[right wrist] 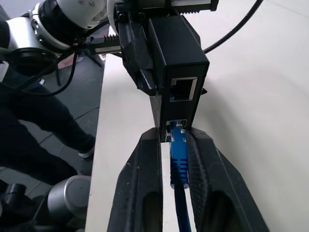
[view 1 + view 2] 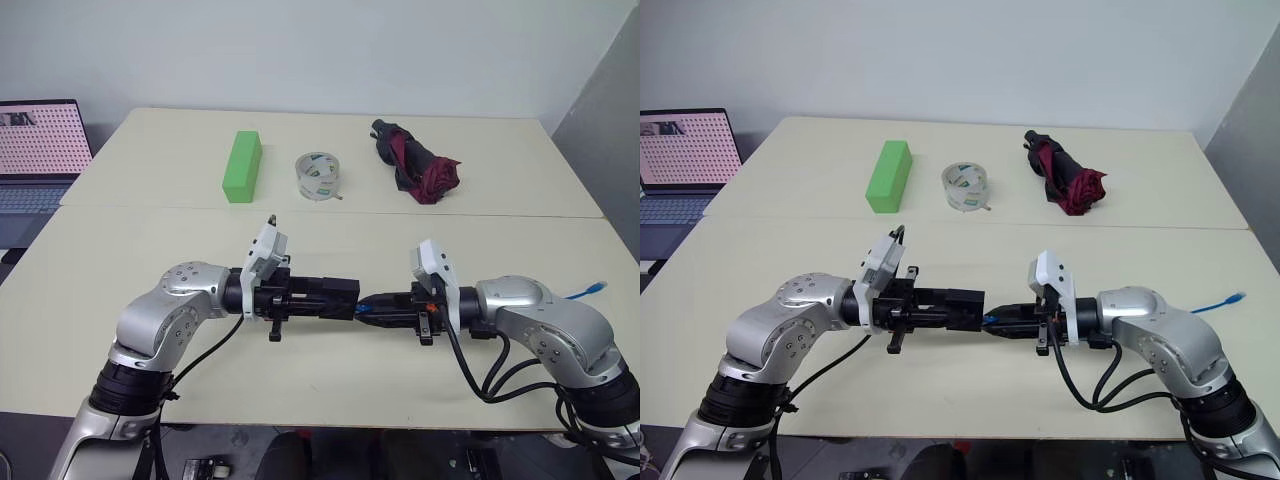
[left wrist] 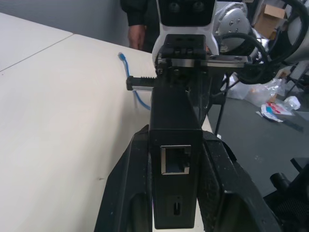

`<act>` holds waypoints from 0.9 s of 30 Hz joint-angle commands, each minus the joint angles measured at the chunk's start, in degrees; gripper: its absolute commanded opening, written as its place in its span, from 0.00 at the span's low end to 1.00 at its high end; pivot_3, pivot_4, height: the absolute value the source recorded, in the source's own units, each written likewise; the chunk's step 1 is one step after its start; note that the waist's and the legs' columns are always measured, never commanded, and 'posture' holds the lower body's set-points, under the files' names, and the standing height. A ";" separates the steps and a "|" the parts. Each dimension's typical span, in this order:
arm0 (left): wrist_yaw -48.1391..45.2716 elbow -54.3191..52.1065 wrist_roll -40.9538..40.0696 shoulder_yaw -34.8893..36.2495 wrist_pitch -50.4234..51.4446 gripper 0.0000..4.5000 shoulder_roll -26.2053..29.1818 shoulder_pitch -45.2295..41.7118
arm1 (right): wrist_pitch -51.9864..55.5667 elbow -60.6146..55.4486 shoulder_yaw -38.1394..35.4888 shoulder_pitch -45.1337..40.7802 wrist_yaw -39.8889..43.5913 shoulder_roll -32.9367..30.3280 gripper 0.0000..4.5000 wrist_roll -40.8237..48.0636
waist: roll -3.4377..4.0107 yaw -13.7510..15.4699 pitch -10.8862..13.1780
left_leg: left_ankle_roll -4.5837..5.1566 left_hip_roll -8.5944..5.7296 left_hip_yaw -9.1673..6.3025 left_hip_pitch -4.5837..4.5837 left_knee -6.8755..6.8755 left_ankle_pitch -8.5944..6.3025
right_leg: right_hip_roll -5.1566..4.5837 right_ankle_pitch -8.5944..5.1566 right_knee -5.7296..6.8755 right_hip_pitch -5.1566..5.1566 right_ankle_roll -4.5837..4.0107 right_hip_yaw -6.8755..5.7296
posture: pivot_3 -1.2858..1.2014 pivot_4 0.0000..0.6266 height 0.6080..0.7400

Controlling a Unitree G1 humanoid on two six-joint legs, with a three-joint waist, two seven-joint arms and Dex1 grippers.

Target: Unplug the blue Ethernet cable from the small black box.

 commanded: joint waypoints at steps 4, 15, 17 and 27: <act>-1.07 -3.63 -1.20 0.49 -0.83 0.18 0.46 0.97 | 0.64 -0.20 -0.98 -2.47 2.40 -0.12 0.07 0.26 | 0.00 -0.01 0.00 | 0.00 0.00 -0.01 0.00 0.00 0.00 | 0.00 0.00 -0.01 0.00 0.00 0.00 | 0.52 0.24 1.00; -1.16 -3.45 1.36 0.64 -3.08 0.18 1.79 3.70 | 0.72 2.00 -1.50 -3.17 5.11 -1.51 0.01 -1.73 | 0.00 0.00 0.00 | 0.06 0.00 -0.02 0.00 0.00 -0.03 | 0.00 0.00 -0.01 0.00 0.00 -0.02 | 0.52 0.24 1.00; -1.00 -2.69 2.06 1.41 -3.86 0.18 2.69 4.77 | -0.95 4.00 -2.09 -3.06 5.71 -2.55 0.01 -3.69 | 0.00 0.00 0.00 | 0.14 0.00 -0.03 -0.01 0.00 -0.08 | 0.00 0.00 -0.01 0.00 0.00 -0.02 | 0.52 0.24 1.00; 4.43 0.65 4.23 4.77 -6.37 0.18 2.81 6.83 | -24.18 29.83 -0.55 -9.41 -5.68 -0.95 0.01 -28.23 | 0.01 -0.07 0.02 | 0.16 0.00 -0.02 0.01 0.00 -0.09 | -0.01 0.00 -0.01 -0.01 0.00 -0.03 | 0.52 0.24 1.00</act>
